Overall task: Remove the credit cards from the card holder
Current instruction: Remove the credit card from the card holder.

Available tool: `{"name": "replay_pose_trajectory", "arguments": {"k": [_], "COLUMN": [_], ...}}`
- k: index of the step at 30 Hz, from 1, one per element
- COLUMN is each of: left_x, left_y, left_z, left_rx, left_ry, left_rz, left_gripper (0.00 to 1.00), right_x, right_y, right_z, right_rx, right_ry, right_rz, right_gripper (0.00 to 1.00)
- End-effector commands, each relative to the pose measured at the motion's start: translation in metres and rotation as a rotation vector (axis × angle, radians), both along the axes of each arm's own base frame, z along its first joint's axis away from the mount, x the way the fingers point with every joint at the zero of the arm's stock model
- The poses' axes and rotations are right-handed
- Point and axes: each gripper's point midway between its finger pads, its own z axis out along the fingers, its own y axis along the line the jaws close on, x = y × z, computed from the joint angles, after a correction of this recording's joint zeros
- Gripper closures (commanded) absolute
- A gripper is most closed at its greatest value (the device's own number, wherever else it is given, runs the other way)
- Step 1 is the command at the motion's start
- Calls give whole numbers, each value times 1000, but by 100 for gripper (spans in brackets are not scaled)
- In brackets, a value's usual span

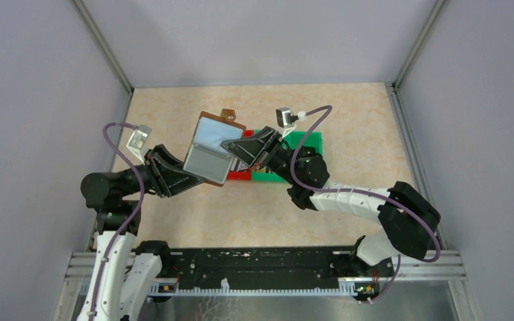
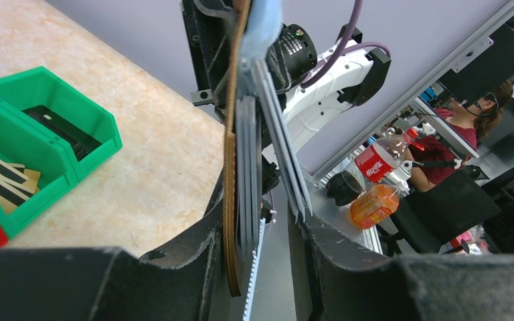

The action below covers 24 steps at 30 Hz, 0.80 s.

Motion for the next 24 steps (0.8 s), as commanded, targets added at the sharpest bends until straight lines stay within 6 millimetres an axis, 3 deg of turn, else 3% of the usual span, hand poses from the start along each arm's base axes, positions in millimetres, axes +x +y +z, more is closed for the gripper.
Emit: {"name": "replay_pose_trajectory", "arguments": {"k": [1, 12, 21, 24], "left_x": [-2, 2, 3, 2], "left_y": [1, 1, 2, 3], "left_z": [20, 21, 25, 27], "left_rx": [-11, -11, -3, 18], "left_ry": [-75, -74, -103, -152], "left_rz": [24, 49, 78, 92], "left_gripper": [60, 61, 59, 64], "right_x": [-15, -20, -15, -12], "right_y": [-3, 0, 8, 10], "right_z": [5, -5, -44, -53], "right_rx": [25, 5, -112, -144], "right_ry": [-54, -54, -38, -25], "right_rz": [25, 59, 23, 11], "right_gripper": [100, 100, 100, 100]}}
